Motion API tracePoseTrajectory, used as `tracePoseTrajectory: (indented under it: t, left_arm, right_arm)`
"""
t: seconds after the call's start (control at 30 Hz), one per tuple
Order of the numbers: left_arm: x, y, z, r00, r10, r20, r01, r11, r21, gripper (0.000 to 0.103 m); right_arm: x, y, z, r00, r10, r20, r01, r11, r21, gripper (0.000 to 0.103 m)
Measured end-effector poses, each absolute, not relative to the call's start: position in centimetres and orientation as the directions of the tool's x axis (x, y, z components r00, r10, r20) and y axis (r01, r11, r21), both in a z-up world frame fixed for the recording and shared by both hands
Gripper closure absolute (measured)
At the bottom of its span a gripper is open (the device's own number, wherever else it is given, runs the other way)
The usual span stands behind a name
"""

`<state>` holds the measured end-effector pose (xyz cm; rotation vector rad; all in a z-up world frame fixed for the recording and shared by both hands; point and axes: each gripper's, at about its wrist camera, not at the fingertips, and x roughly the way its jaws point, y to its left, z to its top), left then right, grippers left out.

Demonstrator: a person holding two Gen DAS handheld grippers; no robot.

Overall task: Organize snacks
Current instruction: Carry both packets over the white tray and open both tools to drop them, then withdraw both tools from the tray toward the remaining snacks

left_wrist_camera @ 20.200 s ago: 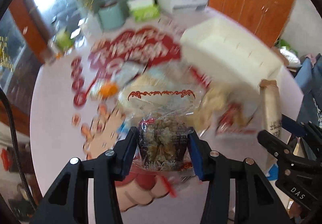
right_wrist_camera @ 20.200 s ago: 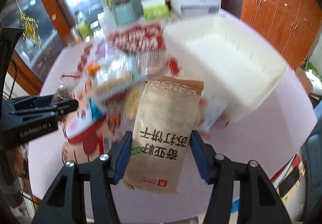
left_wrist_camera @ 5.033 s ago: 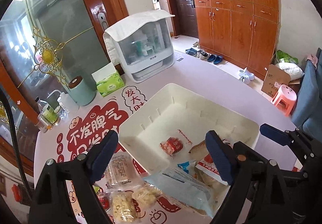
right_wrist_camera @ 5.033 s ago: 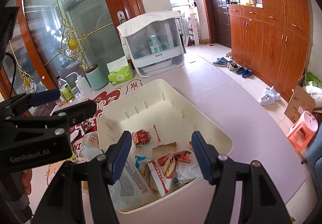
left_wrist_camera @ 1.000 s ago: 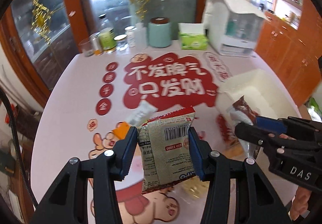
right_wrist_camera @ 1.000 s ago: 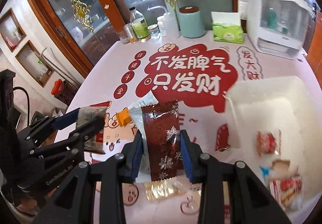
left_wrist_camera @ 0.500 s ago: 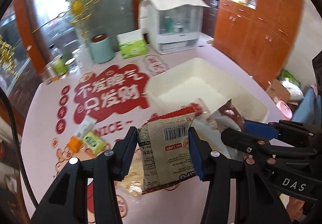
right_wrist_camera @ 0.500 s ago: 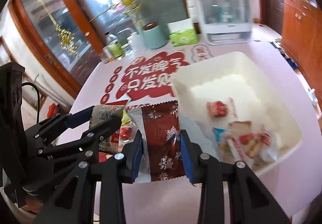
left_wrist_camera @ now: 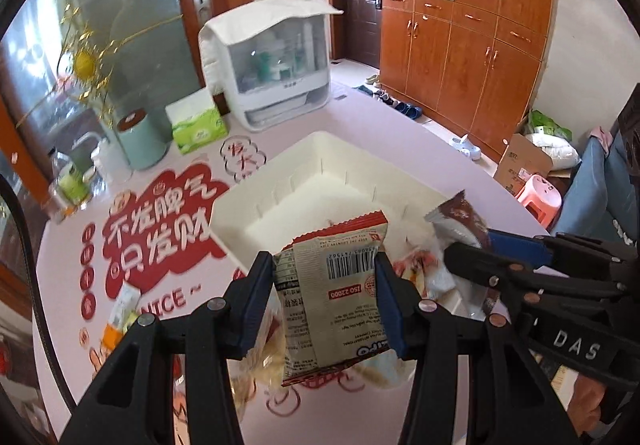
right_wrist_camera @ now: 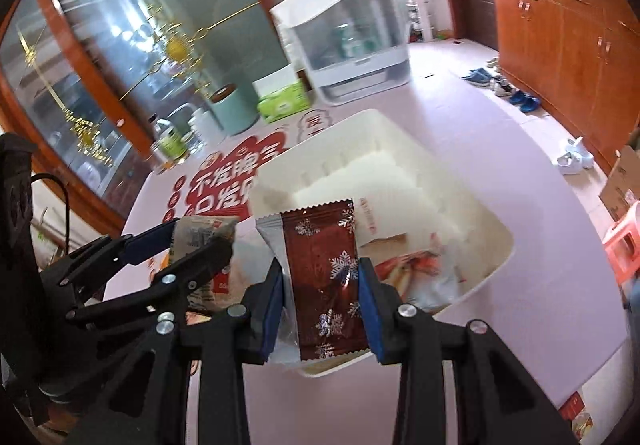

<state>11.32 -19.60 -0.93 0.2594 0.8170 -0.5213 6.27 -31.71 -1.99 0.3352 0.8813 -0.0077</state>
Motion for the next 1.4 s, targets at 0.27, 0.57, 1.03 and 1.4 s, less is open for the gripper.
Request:
tracePoseTrajectory:
  t: [0.27, 0.57, 1.03, 1.4]
  left_arm:
    - [15.1, -23.1, 0.1, 0.605, -0.322, -0.728, 0.542, 0.837, 0.08, 0.055]
    - [19.6, -25.7, -2.2, 0.578, -0.289, -0.763, 0.533, 0.842, 0.085, 0.055]
    - [21.9, -26.4, -6.0, 0.538, -0.244, -0.807, 0.51, 0.856, 0.081, 0.055]
    - [24.2, -27.0, -11.6, 0.396, -0.144, -0.907, 0.496, 0.864, 0.079, 0.014]
  right_arm:
    - [8.3, -35.4, -1.0, 0.665, 0.057, -0.745, 0.213, 0.941, 0.262, 0.067]
    - [11.3, -36.9, -1.2, 0.662, 0.032, -0.749, 0.243, 0.936, 0.255, 0.067]
    - [14.6, -36.7, -4.7, 0.591, 0.037, -0.806, 0.253, 0.94, 0.229, 0.065]
    - [15.5, -37.2, -7.7, 0.505, 0.057, -0.861, 0.309, 0.92, 0.243, 0.06]
